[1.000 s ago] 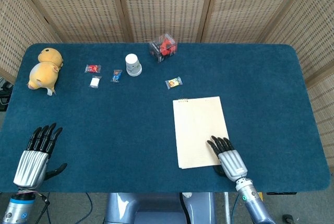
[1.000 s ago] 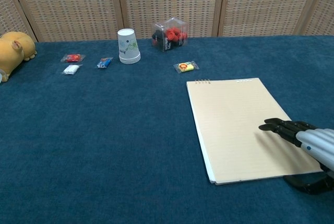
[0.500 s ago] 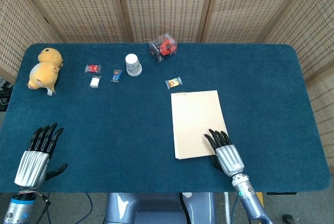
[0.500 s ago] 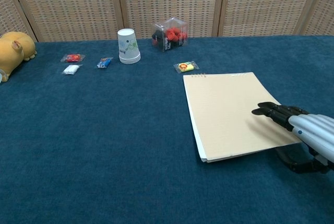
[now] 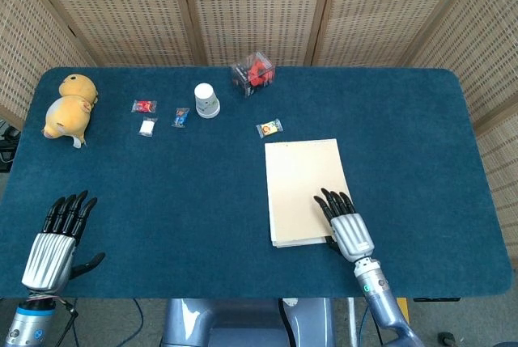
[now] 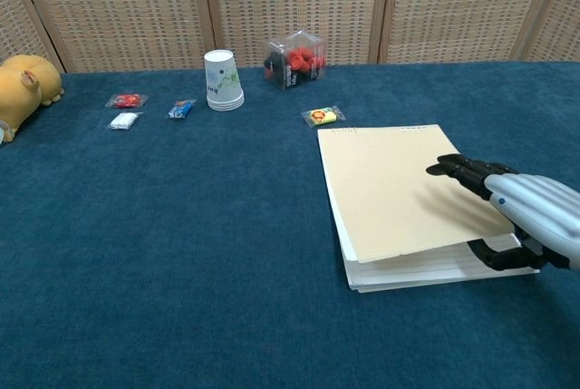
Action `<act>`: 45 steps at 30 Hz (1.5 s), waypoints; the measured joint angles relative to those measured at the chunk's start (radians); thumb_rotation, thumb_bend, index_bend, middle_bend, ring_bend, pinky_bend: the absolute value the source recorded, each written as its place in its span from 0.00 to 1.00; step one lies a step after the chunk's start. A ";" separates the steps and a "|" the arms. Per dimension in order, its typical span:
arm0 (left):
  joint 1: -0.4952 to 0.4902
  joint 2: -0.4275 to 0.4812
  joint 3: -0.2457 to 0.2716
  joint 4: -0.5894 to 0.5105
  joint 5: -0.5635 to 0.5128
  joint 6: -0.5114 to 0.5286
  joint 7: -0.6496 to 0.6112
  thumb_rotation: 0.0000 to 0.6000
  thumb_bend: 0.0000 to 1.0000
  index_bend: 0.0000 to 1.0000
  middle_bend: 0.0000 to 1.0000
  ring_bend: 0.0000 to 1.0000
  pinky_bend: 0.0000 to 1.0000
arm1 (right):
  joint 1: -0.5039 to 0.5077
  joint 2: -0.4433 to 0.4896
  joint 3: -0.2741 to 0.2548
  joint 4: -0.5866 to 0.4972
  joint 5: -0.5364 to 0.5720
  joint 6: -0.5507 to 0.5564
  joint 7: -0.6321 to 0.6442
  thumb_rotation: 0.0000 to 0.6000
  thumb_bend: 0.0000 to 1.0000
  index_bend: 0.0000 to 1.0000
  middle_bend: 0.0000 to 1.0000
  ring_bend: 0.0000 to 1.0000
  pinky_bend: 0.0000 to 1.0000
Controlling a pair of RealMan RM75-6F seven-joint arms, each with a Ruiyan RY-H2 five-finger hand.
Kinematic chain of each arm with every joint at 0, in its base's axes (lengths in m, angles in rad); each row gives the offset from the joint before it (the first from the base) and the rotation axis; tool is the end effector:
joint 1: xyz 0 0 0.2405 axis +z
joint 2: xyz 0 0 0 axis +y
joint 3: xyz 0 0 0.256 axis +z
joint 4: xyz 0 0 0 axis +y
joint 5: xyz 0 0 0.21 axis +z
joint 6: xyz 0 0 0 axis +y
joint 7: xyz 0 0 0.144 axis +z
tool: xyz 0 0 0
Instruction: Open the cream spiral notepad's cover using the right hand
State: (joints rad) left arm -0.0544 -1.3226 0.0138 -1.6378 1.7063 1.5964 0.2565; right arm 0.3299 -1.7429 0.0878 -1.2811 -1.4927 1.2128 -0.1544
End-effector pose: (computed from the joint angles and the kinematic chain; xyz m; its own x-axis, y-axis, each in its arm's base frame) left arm -0.2587 0.1541 0.0951 0.4153 -0.0679 0.9071 0.8901 -0.1755 -0.4206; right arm -0.2291 -0.2429 -0.0482 0.3079 -0.1918 0.9319 -0.9324 -0.2557 0.2555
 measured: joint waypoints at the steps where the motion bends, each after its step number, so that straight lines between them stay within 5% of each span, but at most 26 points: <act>1: 0.000 0.001 -0.001 0.000 -0.001 0.000 -0.001 1.00 0.02 0.00 0.00 0.00 0.04 | 0.005 -0.001 0.004 -0.002 0.006 -0.005 -0.005 1.00 0.72 0.11 0.00 0.00 0.00; 24: -0.002 0.002 0.000 -0.001 -0.004 -0.006 -0.003 1.00 0.02 0.00 0.00 0.00 0.04 | 0.084 -0.011 0.062 -0.001 0.065 -0.051 -0.069 1.00 0.65 0.22 0.01 0.00 0.04; 31: -0.005 0.004 0.001 -0.002 -0.008 -0.012 -0.014 1.00 0.01 0.00 0.00 0.00 0.04 | 0.105 -0.013 0.080 0.006 0.069 -0.039 -0.082 1.00 0.52 0.44 0.27 0.17 0.32; 37: -0.006 0.004 0.003 -0.002 -0.002 -0.011 -0.015 1.00 0.01 0.00 0.00 0.00 0.04 | 0.109 -0.018 0.084 0.030 0.062 -0.011 -0.061 1.00 0.58 0.63 0.51 0.43 0.56; 45: -0.005 0.002 0.004 -0.001 -0.001 -0.010 -0.010 1.00 0.01 0.00 0.00 0.00 0.04 | 0.106 -0.030 0.073 0.072 0.024 0.049 0.000 1.00 0.60 0.67 0.66 0.57 0.72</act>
State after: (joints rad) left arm -0.0589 -1.3203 0.0182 -1.6393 1.7054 1.5865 0.2464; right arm 0.4358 -1.7728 0.1613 -1.2095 -1.4691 1.2613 -0.1548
